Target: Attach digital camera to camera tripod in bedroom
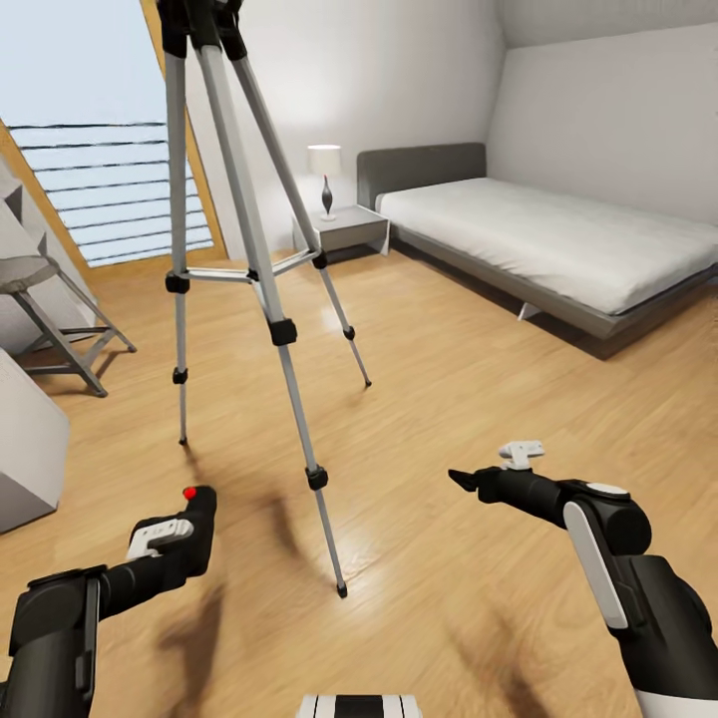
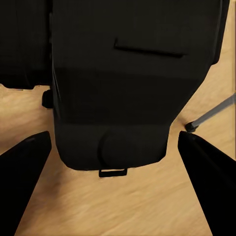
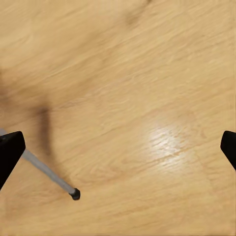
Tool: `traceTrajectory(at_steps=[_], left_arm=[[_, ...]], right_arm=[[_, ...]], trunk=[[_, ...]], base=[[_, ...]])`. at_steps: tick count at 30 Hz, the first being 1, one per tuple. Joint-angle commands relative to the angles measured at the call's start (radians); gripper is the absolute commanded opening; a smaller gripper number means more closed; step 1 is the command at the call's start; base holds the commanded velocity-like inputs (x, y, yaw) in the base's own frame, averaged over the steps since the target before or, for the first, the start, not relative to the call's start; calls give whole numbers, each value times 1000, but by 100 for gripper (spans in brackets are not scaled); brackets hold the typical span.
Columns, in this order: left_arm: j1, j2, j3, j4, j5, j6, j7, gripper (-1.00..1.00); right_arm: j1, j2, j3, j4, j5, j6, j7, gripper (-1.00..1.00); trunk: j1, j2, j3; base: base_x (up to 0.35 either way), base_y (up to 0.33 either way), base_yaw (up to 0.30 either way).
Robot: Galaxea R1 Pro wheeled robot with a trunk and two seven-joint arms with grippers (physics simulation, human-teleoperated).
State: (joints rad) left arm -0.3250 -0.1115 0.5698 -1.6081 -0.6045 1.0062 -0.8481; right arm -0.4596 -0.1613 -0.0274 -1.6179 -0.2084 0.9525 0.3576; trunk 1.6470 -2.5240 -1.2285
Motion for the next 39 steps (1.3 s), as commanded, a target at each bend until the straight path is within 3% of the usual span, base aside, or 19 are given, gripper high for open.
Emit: traceTrajectory(at_steps=[1,13,19,25,30,35,39], left_arm=[[-1,-3,3,-1,-8,4,-8,-100],[0,-38,6,1,9,5,38,-100],[1,-47,1,10,118,4,67,-100],[23,-49,-4,23,242,-7,168,-100],[32,-50,-5,49,287,-39,238,-100],[36,-51,-5,81,306,-70,291,-100],[38,-51,-6,161,319,-116,354,-100]], right_arm=[[5,0,-1,-1,3,3,5,100],[59,2,-1,0,60,-5,7,100],[64,2,-3,0,69,0,10,100],[66,9,-1,0,72,2,10,100],[67,11,5,0,74,-1,9,100],[67,8,16,0,75,-3,9,100],[66,3,25,0,76,-6,9,100]], trunk=[[-1,0,3],[-6,3,50],[-9,4,73],[-11,6,96],[-14,7,115],[-16,8,135],[-18,9,150]], base=[[0,0,0],[0,0,0],[0,0,0],[0,0,0],[0,0,0],[0,0,0],[0,0,0]])
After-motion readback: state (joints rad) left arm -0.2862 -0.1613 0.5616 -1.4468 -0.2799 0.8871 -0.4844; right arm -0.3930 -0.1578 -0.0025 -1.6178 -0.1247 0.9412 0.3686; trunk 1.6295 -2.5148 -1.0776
